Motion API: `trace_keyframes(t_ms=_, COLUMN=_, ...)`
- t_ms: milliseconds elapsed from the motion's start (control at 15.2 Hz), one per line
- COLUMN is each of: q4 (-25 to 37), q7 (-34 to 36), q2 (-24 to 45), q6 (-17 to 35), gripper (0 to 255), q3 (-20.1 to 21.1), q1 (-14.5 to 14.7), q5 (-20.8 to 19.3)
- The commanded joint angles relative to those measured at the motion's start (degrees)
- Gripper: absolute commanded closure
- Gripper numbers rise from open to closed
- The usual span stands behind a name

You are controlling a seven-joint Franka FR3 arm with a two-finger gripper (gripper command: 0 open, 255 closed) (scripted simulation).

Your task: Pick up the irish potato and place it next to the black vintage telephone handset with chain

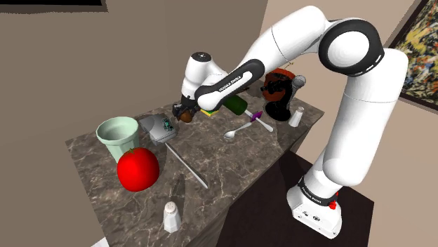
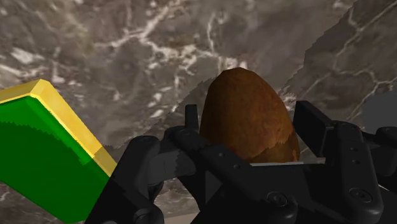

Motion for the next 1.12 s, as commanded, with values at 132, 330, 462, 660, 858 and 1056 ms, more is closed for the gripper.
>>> trace_keyframes(t_ms=132, q4=-0.03, q7=0.0, q2=0.03, q6=-0.02, gripper=255, q3=0.01, q1=0.01, q5=0.01)
trace_keyframes(t_ms=330, q4=-0.09, q7=-0.03, q2=-0.02, q6=-0.01, gripper=255, q3=0.02, q1=-0.01, q5=0.03)
trace_keyframes(t_ms=462, q4=-0.03, q7=0.0, q2=0.04, q6=-0.01, gripper=255, q3=0.01, q1=0.01, q5=0.0)
trace_keyframes(t_ms=660, q4=0.41, q7=-0.94, q2=-1.51, q6=-1.93, gripper=255, q3=0.52, q1=-0.32, q5=1.12)
trace_keyframes(t_ms=858, q4=0.96, q7=-1.83, q2=-2.99, q6=-3.88, gripper=255, q3=0.93, q1=-0.59, q5=2.19)
trace_keyframes(t_ms=1056, q4=1.64, q7=-2.67, q2=-4.38, q6=-5.87, gripper=255, q3=1.27, q1=-0.8, q5=3.18)
